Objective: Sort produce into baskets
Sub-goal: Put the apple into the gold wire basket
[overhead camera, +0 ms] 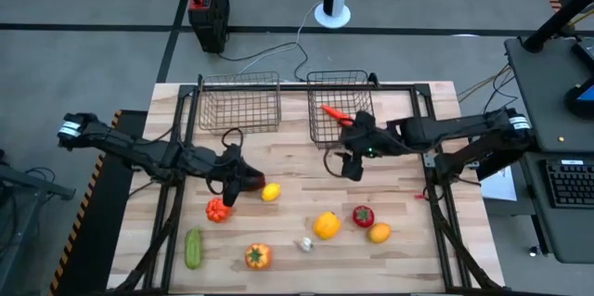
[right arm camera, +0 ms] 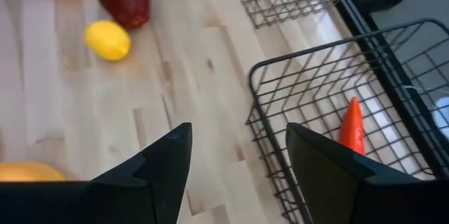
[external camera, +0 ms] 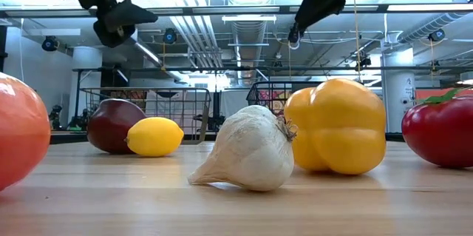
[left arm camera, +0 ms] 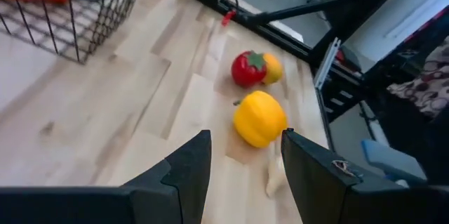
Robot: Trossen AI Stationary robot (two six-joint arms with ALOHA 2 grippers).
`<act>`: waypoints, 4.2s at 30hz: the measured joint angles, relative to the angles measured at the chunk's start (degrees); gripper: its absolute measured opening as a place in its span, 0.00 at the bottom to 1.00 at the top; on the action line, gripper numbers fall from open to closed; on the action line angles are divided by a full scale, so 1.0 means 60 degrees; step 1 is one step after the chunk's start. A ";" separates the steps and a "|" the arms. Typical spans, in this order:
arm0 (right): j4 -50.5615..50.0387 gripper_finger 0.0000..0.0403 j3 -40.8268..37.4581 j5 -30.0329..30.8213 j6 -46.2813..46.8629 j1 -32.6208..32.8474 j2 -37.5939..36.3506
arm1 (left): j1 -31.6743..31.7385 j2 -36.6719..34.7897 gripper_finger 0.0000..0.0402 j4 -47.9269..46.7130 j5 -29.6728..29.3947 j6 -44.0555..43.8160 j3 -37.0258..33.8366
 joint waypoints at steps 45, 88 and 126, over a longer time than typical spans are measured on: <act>0.3321 0.56 -0.3119 -0.0260 -0.0275 0.0427 -0.0931 | -0.0566 0.5122 0.83 -0.8662 -0.1968 0.1976 0.4727; 0.3413 0.56 -0.3271 -0.0260 -0.0184 0.0427 -0.0934 | -0.0552 0.5082 0.83 -0.6224 -0.2343 0.1539 0.2568; 0.3433 0.56 -0.3272 -0.0264 -0.0173 0.0426 -0.0934 | -0.0566 0.5140 0.97 -0.5891 -0.2803 0.1273 0.2268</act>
